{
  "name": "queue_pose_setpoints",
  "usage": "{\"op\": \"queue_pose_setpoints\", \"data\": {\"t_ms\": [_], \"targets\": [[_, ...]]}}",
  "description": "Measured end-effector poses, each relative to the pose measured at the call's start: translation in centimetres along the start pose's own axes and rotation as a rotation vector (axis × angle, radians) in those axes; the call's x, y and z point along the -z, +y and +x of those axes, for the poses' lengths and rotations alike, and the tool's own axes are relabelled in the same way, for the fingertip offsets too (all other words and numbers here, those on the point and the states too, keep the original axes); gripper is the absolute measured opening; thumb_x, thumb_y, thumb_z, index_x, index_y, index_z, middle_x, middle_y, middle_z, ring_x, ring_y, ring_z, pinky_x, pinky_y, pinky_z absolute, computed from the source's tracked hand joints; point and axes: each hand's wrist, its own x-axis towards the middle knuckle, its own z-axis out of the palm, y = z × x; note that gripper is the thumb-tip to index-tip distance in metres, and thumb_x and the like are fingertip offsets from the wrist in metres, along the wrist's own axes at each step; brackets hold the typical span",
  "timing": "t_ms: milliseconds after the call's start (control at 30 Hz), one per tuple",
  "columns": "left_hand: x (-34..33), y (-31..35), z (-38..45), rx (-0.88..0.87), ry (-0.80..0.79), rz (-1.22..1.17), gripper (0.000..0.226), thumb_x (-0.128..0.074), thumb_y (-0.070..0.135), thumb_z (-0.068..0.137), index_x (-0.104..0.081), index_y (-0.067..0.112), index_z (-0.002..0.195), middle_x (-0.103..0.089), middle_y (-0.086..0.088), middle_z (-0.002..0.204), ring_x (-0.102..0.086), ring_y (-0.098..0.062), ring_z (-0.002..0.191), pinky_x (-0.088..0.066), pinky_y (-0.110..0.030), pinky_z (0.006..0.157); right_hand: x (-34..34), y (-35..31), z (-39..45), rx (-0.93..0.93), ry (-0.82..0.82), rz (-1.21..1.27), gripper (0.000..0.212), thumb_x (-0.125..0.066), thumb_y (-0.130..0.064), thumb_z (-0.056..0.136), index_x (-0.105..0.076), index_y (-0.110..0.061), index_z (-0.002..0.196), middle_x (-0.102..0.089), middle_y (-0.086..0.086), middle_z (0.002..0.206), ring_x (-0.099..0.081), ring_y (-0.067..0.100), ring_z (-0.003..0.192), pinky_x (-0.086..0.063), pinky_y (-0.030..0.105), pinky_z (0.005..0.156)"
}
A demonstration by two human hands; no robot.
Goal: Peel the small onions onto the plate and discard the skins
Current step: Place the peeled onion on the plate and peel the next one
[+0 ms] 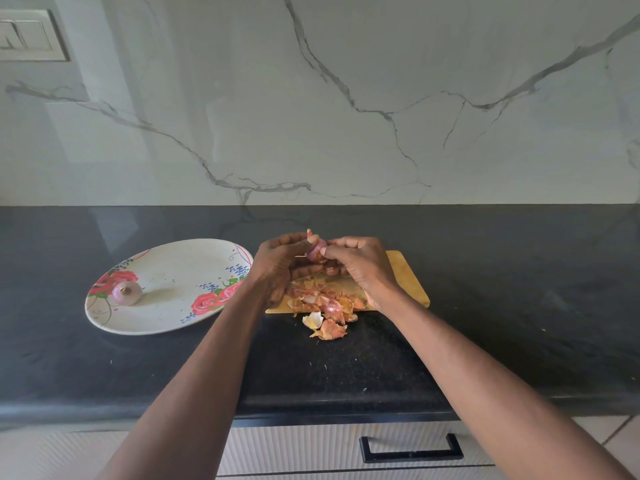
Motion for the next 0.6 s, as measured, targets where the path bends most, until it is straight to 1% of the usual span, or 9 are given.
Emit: {"op": "queue_pose_setpoints", "data": {"t_ms": [67,133,233,300,333,400,500,567,600], "targets": [[-0.10,-0.01,-0.04,0.011,0.007,0.022,0.020,-0.077,0.013,0.083,-0.072,-0.003,0.094,-0.074,-0.021,0.091,-0.074,-0.030,0.078,-0.064,-0.039,0.072,-0.06,-0.16,-0.28,0.019,0.000,-0.035,0.019,-0.085,-0.029,0.071,-0.081,-0.014,0.081,-0.076,0.007,0.076,-0.073,0.035,0.081,-0.058,0.058,0.078],[-0.11,-0.02,-0.01,0.016,0.018,0.047,0.023,-0.081,0.015,0.081,-0.071,-0.003,0.091,-0.072,-0.021,0.088,-0.073,-0.032,0.078,-0.063,-0.045,0.077,-0.12,-0.24,-0.41,0.033,-0.016,-0.049,0.029,-0.085,-0.039,0.061,-0.081,-0.015,0.077,-0.076,0.007,0.077,-0.072,0.037,0.084,-0.058,0.059,0.078],[-0.16,-0.01,-0.12,0.020,0.025,0.100,0.026,-0.083,0.018,0.078,-0.067,0.000,0.087,-0.071,-0.020,0.083,-0.071,-0.036,0.079,-0.061,-0.053,0.082,-0.33,-0.31,-0.54,0.037,-0.041,-0.062,0.023,-0.085,-0.036,0.061,-0.082,-0.018,0.076,-0.077,0.005,0.079,-0.072,0.035,0.087,-0.058,0.058,0.081],[-0.27,-0.03,-0.20,0.023,0.021,0.119,0.024,-0.084,0.016,0.078,-0.065,0.001,0.084,-0.071,-0.022,0.085,-0.072,-0.042,0.086,-0.060,-0.057,0.083,-0.34,-0.34,-0.52,0.028,-0.040,-0.073,0.019,-0.086,-0.031,0.061,-0.081,-0.016,0.073,-0.076,0.005,0.077,-0.072,0.033,0.088,-0.058,0.055,0.083],[-0.36,-0.02,-0.27,0.027,0.019,0.110,0.022,-0.083,0.014,0.078,-0.065,0.002,0.083,-0.071,-0.023,0.085,-0.072,-0.042,0.087,-0.060,-0.057,0.083,-0.34,-0.32,-0.49,0.021,-0.042,-0.062,0.018,-0.086,-0.028,0.060,-0.081,-0.015,0.072,-0.076,0.006,0.075,-0.073,0.033,0.087,-0.058,0.054,0.084],[-0.42,0.02,-0.32,0.034,0.020,0.089,0.021,-0.082,0.011,0.077,-0.064,0.002,0.082,-0.071,-0.022,0.083,-0.073,-0.039,0.081,-0.062,-0.054,0.079,-0.32,-0.27,-0.42,0.008,-0.043,-0.040,0.018,-0.087,-0.025,0.060,-0.081,-0.014,0.071,-0.076,0.008,0.073,-0.073,0.032,0.085,-0.059,0.052,0.084],[-0.55,0.11,-0.35,0.037,0.010,0.054,0.019,-0.079,0.008,0.078,-0.062,0.001,0.082,-0.072,-0.020,0.080,-0.073,-0.032,0.071,-0.064,-0.046,0.071,-0.23,-0.28,-0.63,0.027,-0.035,-0.027,0.013,-0.089,-0.023,0.064,-0.081,-0.015,0.070,-0.075,0.005,0.070,-0.070,0.017,0.073,-0.057,0.038,0.074],[-0.57,0.17,-0.43,0.029,0.014,0.062,0.019,-0.078,0.007,0.077,-0.061,0.001,0.081,-0.072,-0.018,0.079,-0.073,-0.030,0.068,-0.064,-0.044,0.069,-0.28,-0.20,-0.62,0.027,-0.042,-0.029,0.015,-0.089,-0.027,0.062,-0.081,-0.017,0.069,-0.075,0.003,0.069,-0.068,0.015,0.072,-0.057,0.040,0.074],[-0.53,0.14,-0.40,0.027,0.019,0.066,0.018,-0.078,0.007,0.077,-0.061,0.001,0.081,-0.072,-0.018,0.079,-0.073,-0.029,0.067,-0.064,-0.043,0.068,-0.29,-0.18,-0.57,0.029,-0.042,-0.036,0.021,-0.087,-0.033,0.058,-0.080,-0.017,0.068,-0.074,0.002,0.069,-0.068,0.016,0.074,-0.057,0.042,0.077]]}}
